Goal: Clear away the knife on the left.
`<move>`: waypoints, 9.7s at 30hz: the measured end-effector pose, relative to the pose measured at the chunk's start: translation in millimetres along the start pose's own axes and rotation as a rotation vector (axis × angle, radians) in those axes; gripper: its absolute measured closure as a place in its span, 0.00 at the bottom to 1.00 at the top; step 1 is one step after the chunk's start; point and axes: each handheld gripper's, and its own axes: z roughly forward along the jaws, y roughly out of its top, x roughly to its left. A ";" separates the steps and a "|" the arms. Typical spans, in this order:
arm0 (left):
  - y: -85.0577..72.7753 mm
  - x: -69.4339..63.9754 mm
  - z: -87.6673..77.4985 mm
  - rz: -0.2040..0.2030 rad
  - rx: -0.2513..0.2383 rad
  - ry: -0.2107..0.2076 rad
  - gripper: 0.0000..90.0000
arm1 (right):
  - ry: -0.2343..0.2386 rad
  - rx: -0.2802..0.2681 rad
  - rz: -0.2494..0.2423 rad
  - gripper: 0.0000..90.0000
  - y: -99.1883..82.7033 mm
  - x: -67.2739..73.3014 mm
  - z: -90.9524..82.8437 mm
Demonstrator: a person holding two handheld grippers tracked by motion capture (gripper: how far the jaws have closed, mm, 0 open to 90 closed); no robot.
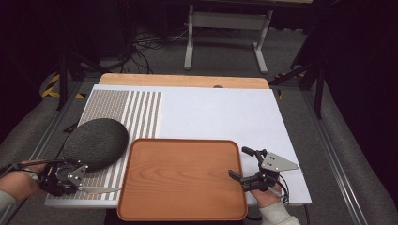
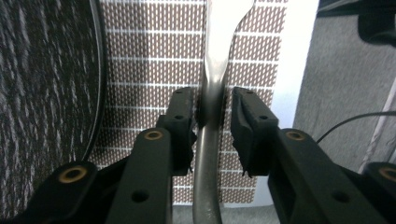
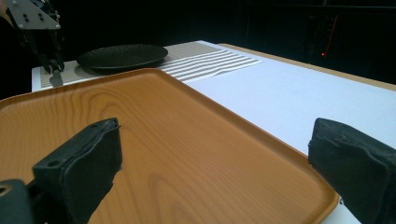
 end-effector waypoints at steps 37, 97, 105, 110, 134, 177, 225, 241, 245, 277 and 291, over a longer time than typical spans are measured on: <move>-9.3 -1.8 -27.2 -0.043 -0.074 0.062 0.89 | 0.006 -0.019 0.011 0.04 1.2 -0.4 -2.6; 77.6 18.1 -89.1 -0.510 -0.407 -0.109 0.89 | 0.017 -0.038 0.033 0.04 1.1 -3.5 -6.3; 101.1 16.8 -88.2 -0.520 -0.429 -0.120 0.89 | 0.020 -0.037 0.030 0.04 1.4 -2.9 -6.6; 112.2 14.4 -85.4 -0.538 -0.447 -0.130 0.89 | 0.021 -0.036 0.030 0.04 1.5 -2.9 -6.6; 153.5 10.0 -60.2 -0.604 -0.471 -0.168 0.89 | 0.021 -0.042 0.023 0.04 2.3 -2.8 -8.2; 170.8 11.8 -20.6 -0.732 -0.342 -0.247 0.89 | 0.017 -0.049 0.031 0.04 2.1 -3.1 -9.4; 171.3 9.1 -28.6 -0.512 -0.472 -0.113 0.32 | 0.023 -0.055 0.030 0.04 2.6 -3.4 -10.2; 185.9 6.0 -33.3 -0.343 -0.576 -0.070 0.95 | 0.022 -0.055 0.031 0.04 2.6 -3.4 -10.3; 193.5 5.3 -27.6 -0.311 -0.526 -0.066 1.00 | 0.022 -0.058 0.032 0.04 2.5 -3.6 -10.7; 199.9 10.6 -8.4 -0.297 -0.407 -0.036 1.00 | 0.019 -0.059 0.033 0.04 2.4 -3.8 -11.0; 178.0 17.9 -7.1 -0.371 -0.403 -0.023 1.00 | 0.017 -0.055 0.032 0.04 2.3 -3.8 -10.7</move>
